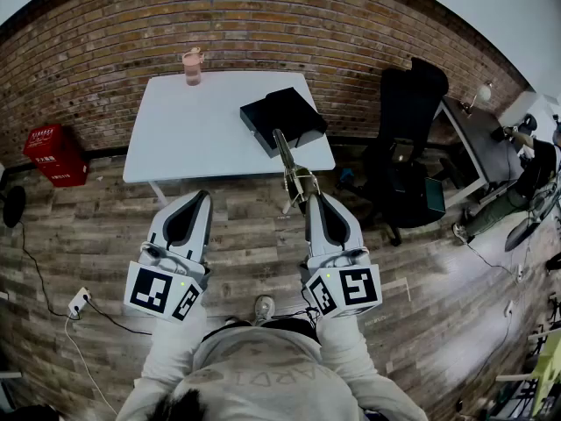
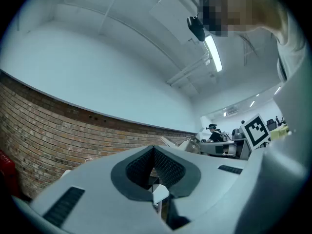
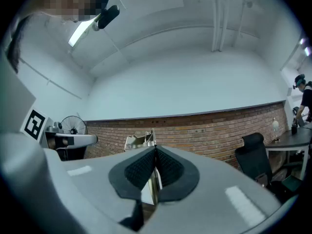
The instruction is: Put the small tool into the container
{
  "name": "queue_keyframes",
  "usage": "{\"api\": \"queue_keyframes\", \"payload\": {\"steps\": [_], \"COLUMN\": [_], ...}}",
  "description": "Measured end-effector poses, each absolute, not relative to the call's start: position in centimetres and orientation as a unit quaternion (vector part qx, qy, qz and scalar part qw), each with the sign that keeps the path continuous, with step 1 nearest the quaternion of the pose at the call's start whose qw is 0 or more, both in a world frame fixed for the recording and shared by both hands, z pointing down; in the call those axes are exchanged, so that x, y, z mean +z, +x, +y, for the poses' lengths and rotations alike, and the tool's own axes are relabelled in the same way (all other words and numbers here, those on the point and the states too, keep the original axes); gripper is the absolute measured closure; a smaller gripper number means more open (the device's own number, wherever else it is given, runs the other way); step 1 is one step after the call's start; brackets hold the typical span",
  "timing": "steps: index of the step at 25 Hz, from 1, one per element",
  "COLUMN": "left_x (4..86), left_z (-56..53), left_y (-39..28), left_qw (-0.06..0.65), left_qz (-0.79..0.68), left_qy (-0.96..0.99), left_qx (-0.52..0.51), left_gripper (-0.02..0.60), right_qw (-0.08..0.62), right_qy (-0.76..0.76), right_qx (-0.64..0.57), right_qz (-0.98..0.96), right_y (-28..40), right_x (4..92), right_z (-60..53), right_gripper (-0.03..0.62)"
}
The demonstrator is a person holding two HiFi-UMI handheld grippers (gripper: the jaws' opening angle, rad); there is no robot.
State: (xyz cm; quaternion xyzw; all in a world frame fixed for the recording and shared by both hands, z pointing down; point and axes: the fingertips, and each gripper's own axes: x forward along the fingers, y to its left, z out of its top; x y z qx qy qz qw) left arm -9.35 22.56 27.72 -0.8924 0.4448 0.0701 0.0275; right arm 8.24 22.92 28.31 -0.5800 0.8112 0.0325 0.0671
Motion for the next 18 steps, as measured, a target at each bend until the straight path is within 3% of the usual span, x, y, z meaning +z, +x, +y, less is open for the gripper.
{"api": "queue_keyframes", "payload": {"steps": [18], "left_x": [28.0], "left_z": [17.9], "left_y": [-6.7], "left_qw": [0.029], "left_qz": [0.463], "left_qy": [-0.883], "left_qx": [0.066], "left_gripper": [0.576], "right_qw": [0.068], "right_qy": [-0.562], "right_qx": [0.026], "right_qz": [0.824], "right_y": [10.7], "right_x": [29.0], "right_z": [17.5], "right_gripper": [0.582]}}
